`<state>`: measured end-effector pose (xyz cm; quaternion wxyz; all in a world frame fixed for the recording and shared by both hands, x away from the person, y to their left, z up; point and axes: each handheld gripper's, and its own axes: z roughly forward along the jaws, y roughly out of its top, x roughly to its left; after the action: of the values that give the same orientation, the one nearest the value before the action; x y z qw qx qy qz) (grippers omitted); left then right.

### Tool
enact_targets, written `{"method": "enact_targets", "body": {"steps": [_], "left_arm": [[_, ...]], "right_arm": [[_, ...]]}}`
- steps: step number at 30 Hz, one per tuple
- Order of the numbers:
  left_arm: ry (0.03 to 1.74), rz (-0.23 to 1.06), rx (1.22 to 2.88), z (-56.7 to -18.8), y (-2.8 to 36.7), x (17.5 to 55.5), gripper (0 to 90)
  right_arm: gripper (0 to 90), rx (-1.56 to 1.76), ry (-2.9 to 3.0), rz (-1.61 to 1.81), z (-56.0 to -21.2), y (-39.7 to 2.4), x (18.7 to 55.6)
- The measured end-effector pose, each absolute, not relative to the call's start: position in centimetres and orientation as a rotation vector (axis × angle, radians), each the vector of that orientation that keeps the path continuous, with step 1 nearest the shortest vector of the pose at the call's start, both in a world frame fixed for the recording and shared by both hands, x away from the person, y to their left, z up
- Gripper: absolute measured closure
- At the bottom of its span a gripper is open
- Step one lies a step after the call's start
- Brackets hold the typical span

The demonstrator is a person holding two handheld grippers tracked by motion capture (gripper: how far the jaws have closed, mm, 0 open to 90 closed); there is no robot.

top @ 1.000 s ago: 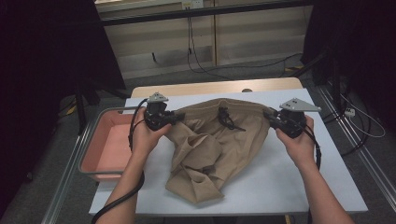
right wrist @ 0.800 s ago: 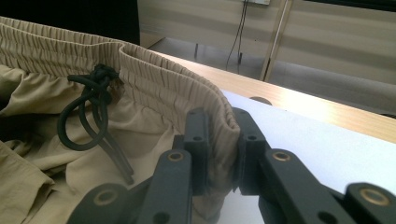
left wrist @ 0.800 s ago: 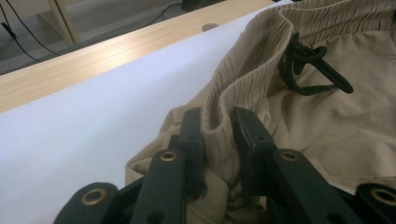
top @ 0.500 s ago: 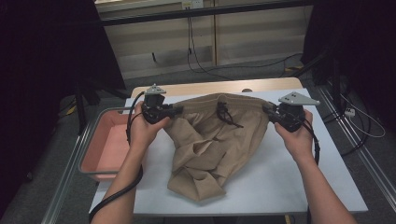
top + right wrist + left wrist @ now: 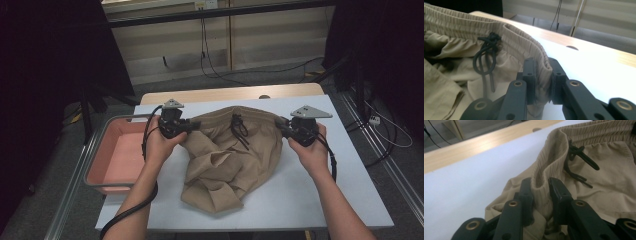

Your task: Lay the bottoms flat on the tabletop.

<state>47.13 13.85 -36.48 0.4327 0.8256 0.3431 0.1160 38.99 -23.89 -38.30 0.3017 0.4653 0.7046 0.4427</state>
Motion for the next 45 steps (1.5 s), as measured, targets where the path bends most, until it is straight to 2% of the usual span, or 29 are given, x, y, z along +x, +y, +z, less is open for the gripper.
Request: {"method": "enact_targets", "body": {"steps": [3,7,12,24,29,31,41,45], "left_arm": [[0.854,0.289,2.06,-37.5,13.8,47.0,70.0],[0.851,0.313,2.06,-38.5,13.9,47.0,51.8],[0.864,0.32,2.053,-38.6,14.8,46.9,42.7],[0.843,0.326,2.039,-37.5,13.9,47.5,39.0],[0.857,0.288,2.06,-38.8,13.3,47.4,44.4],[0.855,0.262,2.063,-39.3,13.3,47.1,51.0],[0.899,0.222,2.05,-43.0,13.9,45.1,48.8],[0.892,0.231,2.066,-43.4,13.5,44.9,48.6]], "right_arm": [[79.2,1.22,1.892,1.163,-38.9,-23.4,38.9],[79.2,1.211,1.902,1.162,-39.1,-23.1,38.9],[79.1,1.206,1.903,1.154,-39.1,-23.0,38.9],[79.1,1.21,1.905,1.153,-39.2,-22.8,38.8],[79.1,1.212,1.905,1.153,-39.3,-23.0,38.8],[79.1,1.215,1.906,1.151,-39.3,-23.0,38.8],[79.1,1.22,1.904,1.144,-39.8,-23.0,38.7],[79.1,1.222,1.904,1.143,-39.8,-23.0,38.7]]}}
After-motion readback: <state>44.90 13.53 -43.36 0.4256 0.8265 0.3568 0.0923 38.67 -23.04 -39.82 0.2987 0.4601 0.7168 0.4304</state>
